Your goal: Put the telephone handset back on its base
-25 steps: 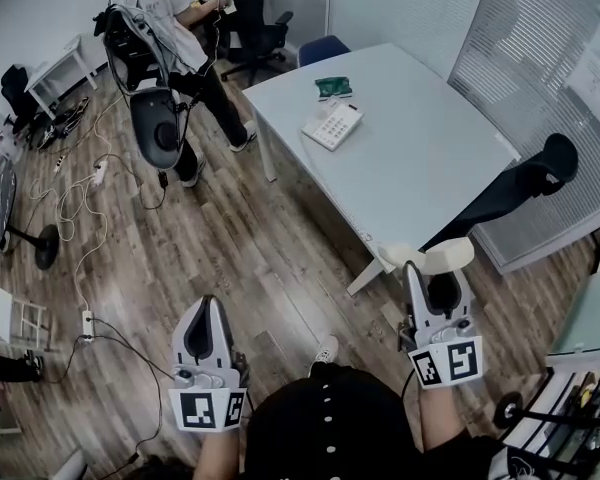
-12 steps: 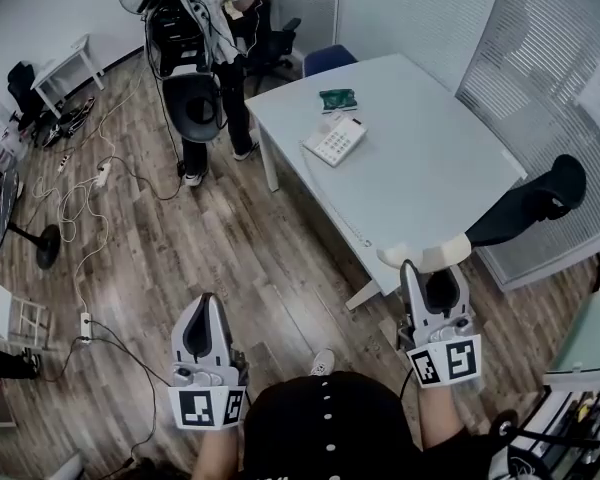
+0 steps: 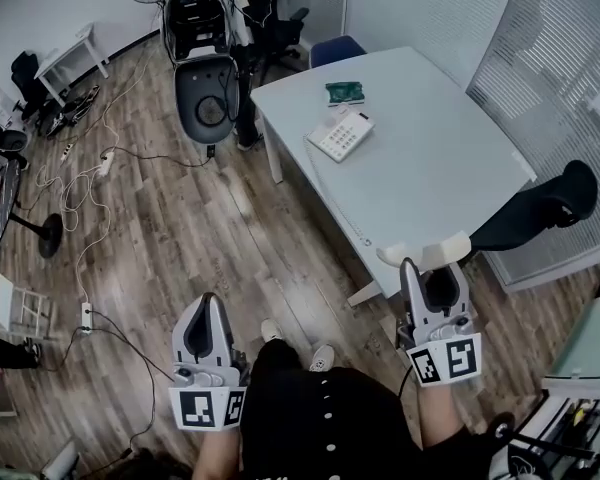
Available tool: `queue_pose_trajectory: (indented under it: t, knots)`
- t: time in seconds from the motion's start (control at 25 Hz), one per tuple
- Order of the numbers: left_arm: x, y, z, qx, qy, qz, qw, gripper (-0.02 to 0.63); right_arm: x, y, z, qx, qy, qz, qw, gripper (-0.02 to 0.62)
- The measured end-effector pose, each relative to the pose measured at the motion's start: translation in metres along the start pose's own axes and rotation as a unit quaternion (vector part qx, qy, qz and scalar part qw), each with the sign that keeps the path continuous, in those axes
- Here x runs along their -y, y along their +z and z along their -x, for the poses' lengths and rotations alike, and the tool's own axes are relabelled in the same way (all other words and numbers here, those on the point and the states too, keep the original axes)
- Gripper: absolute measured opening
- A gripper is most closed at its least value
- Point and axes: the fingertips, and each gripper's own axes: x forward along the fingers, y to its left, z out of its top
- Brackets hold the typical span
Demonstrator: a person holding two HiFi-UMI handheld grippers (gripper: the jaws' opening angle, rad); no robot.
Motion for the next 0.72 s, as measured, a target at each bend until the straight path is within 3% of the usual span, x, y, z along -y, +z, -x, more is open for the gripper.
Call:
queue_pose_trajectory:
  t: [0.24,0.48,0.72]
  knots:
    - [-0.013,-0.007,-0.024,0.001,-0.006,0.007,1.0000,0.015,0.000,-0.006,-0.021,0.000,-0.006,0.000,1.000,0.235]
    - [-0.025,0.004,-0.055,0.019,-0.037,-0.004,0.9991,0.015,-0.007,-0.001,-0.049,0.010,-0.010,0.002,1.000,0.235]
    - [-0.042,-0.007,-0.075,0.007,-0.033,0.011,0.9994,0.015,-0.010,-0.010,-0.075,-0.002,-0.010,0.002,1.000,0.235]
